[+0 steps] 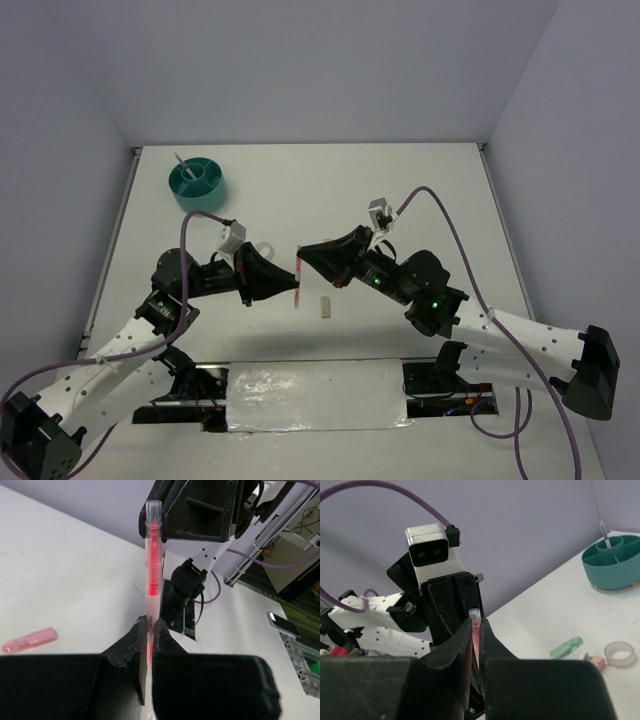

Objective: Sort the stationery into containers
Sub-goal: Close the pen cap on the pen.

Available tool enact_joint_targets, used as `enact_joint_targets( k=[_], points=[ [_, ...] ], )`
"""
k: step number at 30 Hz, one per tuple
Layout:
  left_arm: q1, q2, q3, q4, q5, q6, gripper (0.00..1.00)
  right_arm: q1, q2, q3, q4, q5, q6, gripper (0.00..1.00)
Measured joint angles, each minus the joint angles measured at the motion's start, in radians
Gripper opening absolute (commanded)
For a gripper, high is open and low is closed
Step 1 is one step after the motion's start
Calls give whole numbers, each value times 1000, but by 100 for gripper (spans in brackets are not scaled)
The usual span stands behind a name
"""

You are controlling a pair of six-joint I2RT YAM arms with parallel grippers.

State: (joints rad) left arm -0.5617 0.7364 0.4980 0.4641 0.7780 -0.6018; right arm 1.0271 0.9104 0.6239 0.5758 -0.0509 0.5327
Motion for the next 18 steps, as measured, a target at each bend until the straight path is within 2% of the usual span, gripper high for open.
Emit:
enact_joint_targets(
  k=[4,5,6,12,15,18],
  points=[
    [0,-20,2,45,-20,11,0,1,1,72,-70,-25,-21,21],
    [0,-20,4,52,-23,19,0,1,1,85,-84,-32,-26,30],
    [-1,-20,6,61,-27,24,0,1,1,96,-95,-40,-26,35],
    [0,-41,32,100,-80,48,0,10,4,103,-178,-93,-32,37],
    [0,-49,34,114,-92,50,0,11,5,103,-200,-105,-32,51],
    [0,-46,35,119,-93,50,0,13,5,103,-204,-113,-38,53]
  ],
)
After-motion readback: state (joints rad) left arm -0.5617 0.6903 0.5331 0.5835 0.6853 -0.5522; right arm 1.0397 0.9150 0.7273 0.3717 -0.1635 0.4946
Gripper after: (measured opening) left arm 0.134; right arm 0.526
